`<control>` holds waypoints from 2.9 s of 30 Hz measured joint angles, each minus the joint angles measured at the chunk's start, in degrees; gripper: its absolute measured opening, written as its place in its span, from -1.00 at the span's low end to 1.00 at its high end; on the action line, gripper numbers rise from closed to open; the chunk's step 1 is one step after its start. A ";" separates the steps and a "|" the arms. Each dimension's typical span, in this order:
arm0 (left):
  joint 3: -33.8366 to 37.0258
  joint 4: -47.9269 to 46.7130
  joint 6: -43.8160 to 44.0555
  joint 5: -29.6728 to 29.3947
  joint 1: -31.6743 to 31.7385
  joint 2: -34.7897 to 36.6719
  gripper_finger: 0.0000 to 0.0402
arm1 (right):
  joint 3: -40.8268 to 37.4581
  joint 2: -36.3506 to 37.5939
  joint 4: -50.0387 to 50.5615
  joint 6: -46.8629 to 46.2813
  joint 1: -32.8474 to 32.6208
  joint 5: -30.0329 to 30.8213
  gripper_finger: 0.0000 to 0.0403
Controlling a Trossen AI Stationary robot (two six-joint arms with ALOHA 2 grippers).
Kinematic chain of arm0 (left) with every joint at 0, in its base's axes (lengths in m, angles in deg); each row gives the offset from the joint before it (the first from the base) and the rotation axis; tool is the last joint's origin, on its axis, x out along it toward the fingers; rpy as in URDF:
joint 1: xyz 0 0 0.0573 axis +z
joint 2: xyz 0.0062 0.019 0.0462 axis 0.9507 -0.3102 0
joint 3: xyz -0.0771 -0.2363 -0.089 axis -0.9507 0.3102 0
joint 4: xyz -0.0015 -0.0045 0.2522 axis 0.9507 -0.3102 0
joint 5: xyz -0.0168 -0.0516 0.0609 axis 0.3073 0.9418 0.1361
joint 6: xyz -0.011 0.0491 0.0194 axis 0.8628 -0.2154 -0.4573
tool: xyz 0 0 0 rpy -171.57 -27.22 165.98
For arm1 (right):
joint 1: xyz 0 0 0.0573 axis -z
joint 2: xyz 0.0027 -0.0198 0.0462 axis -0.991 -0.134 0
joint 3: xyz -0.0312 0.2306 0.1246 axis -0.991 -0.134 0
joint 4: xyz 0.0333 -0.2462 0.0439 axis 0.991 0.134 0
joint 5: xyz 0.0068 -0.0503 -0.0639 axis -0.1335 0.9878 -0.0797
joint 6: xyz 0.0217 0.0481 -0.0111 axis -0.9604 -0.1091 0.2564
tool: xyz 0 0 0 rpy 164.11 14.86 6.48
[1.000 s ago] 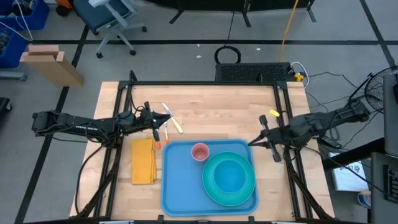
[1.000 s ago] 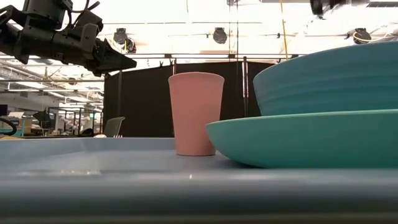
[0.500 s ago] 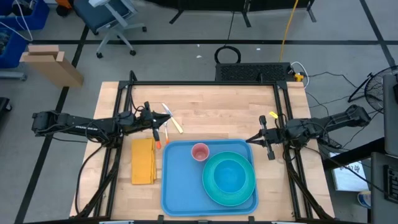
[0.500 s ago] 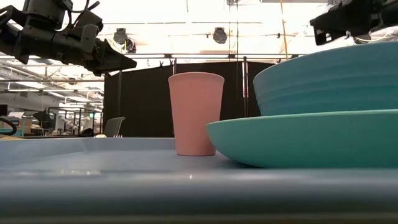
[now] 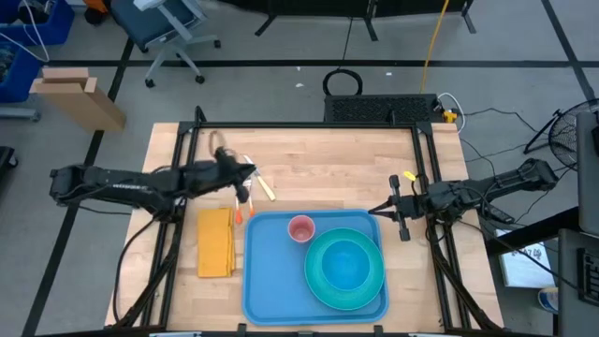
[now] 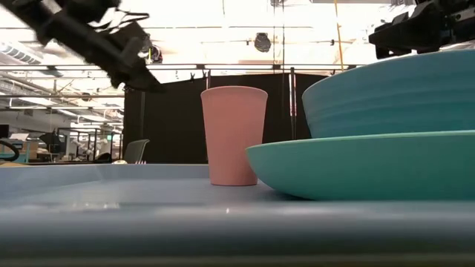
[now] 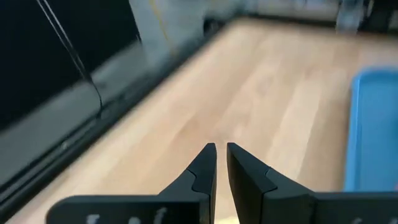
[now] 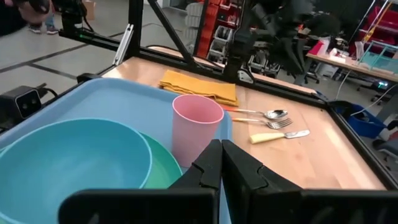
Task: Set up tray
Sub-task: Put the yellow napkin on the blue serving tray to the left of the light green plate
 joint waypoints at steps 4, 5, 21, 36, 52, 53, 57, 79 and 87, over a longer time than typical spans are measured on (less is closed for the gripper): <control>-14.63 -14.36 -2.23 4.98 2.61 -9.17 -0.79 | 0.00 0.00 -0.02 0.48 0.00 0.00 -1.00; -18.15 -17.29 -2.36 5.36 3.17 -11.35 -0.79 | 0.00 0.00 -0.02 0.46 0.00 0.00 -1.00; -33.52 -53.53 21.84 0.98 8.87 -27.61 -0.16 | 0.00 0.00 2.92 -2.62 0.00 -0.20 -1.00; -19.23 -59.62 46.11 9.94 2.28 -26.57 -0.15 | 0.02 0.00 4.44 -2.63 0.00 -0.24 -1.00; -17.31 -71.30 91.28 1.50 -34.49 -12.10 -0.15 | 0.09 0.00 3.41 -1.99 0.02 -0.46 -1.00; -17.05 -71.74 94.44 0.31 -36.08 -11.22 -0.15 | 0.09 0.00 3.34 -2.00 0.02 -0.46 -1.00; -14.63 -71.48 101.29 -0.67 -39.00 -10.40 -0.15 | 0.09 0.00 3.20 -1.99 0.02 -0.46 -1.00; -13.42 -60.55 99.75 0.60 -36.78 -13.27 -0.15 | 0.09 0.00 0.84 -0.02 0.02 -0.44 -1.00; -13.51 -51.63 93.00 4.92 -38.27 -19.46 -0.15 | 0.09 -0.02 0.79 -0.26 0.02 -0.45 -1.00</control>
